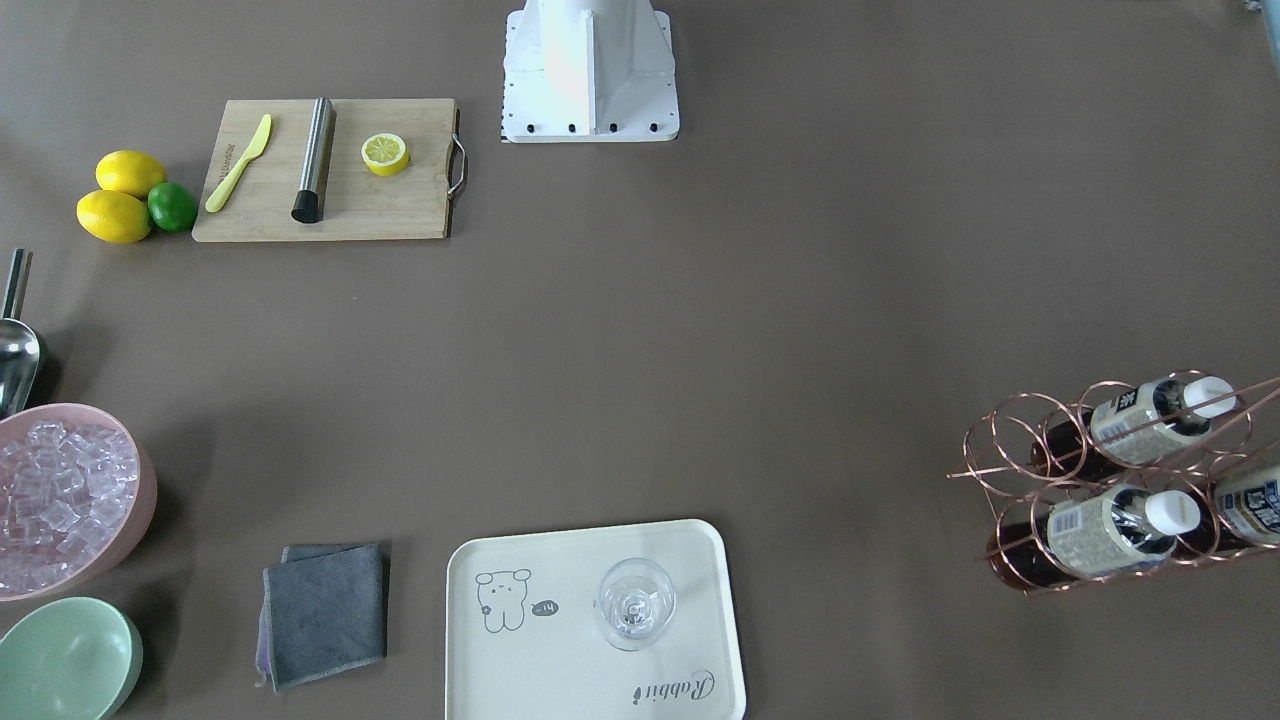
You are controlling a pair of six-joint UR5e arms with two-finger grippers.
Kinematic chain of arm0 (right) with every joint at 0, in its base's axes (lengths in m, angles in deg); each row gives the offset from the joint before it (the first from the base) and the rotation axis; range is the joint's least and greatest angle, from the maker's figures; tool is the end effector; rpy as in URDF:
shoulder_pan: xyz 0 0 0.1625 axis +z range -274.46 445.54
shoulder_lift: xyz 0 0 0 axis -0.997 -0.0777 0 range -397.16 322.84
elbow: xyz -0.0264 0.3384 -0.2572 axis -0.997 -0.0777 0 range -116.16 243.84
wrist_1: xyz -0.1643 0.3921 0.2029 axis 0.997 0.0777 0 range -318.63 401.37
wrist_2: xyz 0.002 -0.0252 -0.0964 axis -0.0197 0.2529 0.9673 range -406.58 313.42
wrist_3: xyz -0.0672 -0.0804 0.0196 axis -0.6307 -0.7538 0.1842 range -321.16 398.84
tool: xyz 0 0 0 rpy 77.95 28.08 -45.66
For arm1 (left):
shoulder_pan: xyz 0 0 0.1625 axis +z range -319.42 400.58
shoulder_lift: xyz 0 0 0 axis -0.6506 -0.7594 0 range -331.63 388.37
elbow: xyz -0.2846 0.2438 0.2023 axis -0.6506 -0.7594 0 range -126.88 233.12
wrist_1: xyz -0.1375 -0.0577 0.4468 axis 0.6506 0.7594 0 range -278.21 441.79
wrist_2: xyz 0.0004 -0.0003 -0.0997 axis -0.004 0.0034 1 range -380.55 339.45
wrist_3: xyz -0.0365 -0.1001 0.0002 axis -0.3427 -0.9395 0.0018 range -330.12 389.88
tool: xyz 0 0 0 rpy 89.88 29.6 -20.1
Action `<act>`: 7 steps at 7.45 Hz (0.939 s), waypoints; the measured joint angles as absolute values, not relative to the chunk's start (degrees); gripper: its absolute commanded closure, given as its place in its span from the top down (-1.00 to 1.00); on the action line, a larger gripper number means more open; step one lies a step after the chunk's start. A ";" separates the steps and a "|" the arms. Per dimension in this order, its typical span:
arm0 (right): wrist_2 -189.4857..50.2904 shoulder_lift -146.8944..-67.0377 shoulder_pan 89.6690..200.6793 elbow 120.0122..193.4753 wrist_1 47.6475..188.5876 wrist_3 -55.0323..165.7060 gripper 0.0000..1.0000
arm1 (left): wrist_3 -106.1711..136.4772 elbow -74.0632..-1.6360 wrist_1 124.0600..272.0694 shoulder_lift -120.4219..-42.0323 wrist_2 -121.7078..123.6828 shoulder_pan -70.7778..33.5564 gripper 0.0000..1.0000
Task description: Take tea from basket to plate
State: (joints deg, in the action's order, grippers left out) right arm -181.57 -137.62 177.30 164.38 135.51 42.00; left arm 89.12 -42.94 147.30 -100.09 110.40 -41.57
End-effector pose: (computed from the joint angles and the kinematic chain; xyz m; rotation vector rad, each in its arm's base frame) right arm 0.0723 -0.4666 0.6630 -0.0767 -0.7845 0.1093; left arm 0.0338 -0.7102 0.2207 0.6508 0.5268 1.2316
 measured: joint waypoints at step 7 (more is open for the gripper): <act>-181.66 -137.61 177.35 164.38 135.50 41.97 1.00 | 88.73 -63.62 142.67 -91.36 114.79 -42.17 -1.00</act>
